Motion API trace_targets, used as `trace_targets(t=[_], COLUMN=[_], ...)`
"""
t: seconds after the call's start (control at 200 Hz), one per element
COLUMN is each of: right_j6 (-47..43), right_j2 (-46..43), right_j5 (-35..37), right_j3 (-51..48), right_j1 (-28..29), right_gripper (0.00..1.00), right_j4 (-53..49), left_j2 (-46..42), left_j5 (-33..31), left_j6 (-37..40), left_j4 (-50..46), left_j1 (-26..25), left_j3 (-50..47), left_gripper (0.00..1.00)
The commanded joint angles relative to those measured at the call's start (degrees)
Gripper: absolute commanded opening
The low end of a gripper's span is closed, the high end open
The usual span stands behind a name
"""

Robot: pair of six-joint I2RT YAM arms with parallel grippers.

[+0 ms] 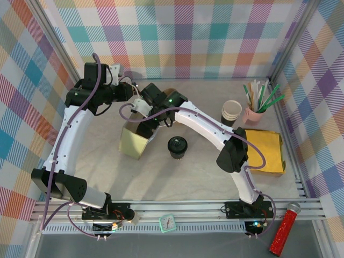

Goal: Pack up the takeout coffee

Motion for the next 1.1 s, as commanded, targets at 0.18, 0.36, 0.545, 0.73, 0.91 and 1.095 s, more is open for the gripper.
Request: trace_targets(t=[0.18,0.36,0.545,0.73,0.91,1.095], right_j6=[1.5,2.8,3.7,5.0,10.7,22.0], right_j2=[-4.6,-6.4,-8.1,-9.5,-12.8,-16.1], right_j5=[0.9,1.1,1.9,3.5,5.6,7.8], right_j3=[1.0,0.9,0.8,1.0,0.9,-0.3], right_j1=[0.3,0.2,0.3,0.2,-0.8,-3.4], right_gripper=[0.99,0.99,0.99,0.99,0.99,0.99], right_j4=[1.0,2.1,3.0,3.3,4.0,2.6], left_j2=[-2.0,-2.0,-2.3,-2.4,-2.6,-2.5], left_j5=[-0.2,-0.2,-0.6,-1.4,-2.2,-2.9], left_j6=[-0.3,-0.4,-0.4,-0.6,-0.8,-1.1], left_j4=[0.2,0.3,0.4,0.6,0.8,0.8], left_j1=[1.1,1.2,1.3,1.4,1.6,1.8], left_j3=[-0.8,-0.8,-1.2,-1.5,-1.8,-1.8], left_gripper=[0.19,0.19,0.19,0.19,0.18,0.18])
